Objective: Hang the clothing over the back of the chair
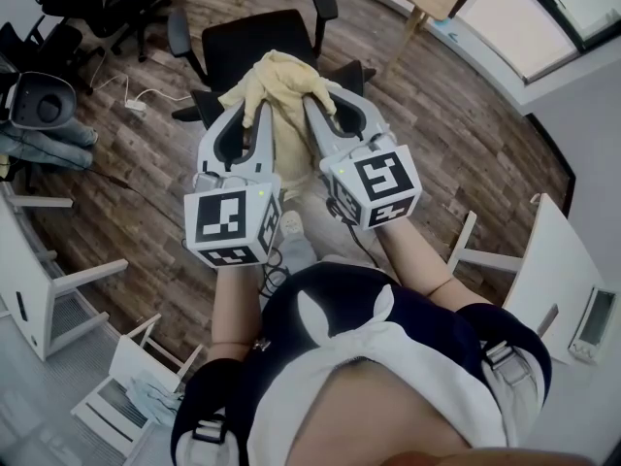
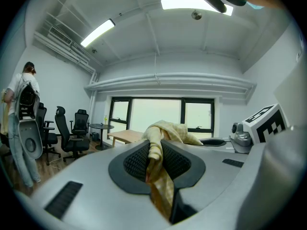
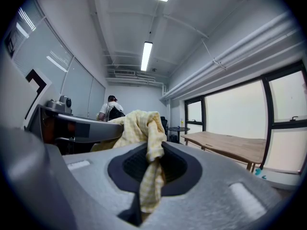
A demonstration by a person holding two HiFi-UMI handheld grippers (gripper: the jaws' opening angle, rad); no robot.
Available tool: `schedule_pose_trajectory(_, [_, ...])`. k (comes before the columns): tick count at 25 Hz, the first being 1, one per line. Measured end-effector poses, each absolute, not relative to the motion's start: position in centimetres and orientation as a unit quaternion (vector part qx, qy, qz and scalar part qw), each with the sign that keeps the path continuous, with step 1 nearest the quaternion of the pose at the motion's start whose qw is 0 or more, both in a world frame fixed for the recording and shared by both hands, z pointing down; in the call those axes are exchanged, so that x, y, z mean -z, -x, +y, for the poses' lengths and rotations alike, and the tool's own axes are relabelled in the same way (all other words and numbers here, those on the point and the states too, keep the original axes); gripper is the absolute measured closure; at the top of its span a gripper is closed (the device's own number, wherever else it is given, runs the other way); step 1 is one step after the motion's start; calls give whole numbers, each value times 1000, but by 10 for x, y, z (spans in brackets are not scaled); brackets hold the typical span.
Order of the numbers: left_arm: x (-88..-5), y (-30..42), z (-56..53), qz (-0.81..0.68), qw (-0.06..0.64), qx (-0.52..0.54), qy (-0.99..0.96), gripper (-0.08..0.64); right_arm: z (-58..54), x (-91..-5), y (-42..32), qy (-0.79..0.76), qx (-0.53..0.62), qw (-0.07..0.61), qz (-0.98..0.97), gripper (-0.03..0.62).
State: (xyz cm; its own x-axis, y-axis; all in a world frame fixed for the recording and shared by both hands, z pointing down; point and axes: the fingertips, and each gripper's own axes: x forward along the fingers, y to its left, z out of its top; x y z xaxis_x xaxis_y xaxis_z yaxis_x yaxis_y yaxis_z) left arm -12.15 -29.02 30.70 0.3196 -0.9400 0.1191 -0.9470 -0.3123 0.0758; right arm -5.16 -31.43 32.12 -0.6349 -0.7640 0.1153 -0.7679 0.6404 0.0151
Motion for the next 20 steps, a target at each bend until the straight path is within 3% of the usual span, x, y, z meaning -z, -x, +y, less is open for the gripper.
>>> schedule_pose_trajectory(20, [-333,128,-310,-579,90,-54,-809,492,-332,-352,69,-405,-37,103,-908,552])
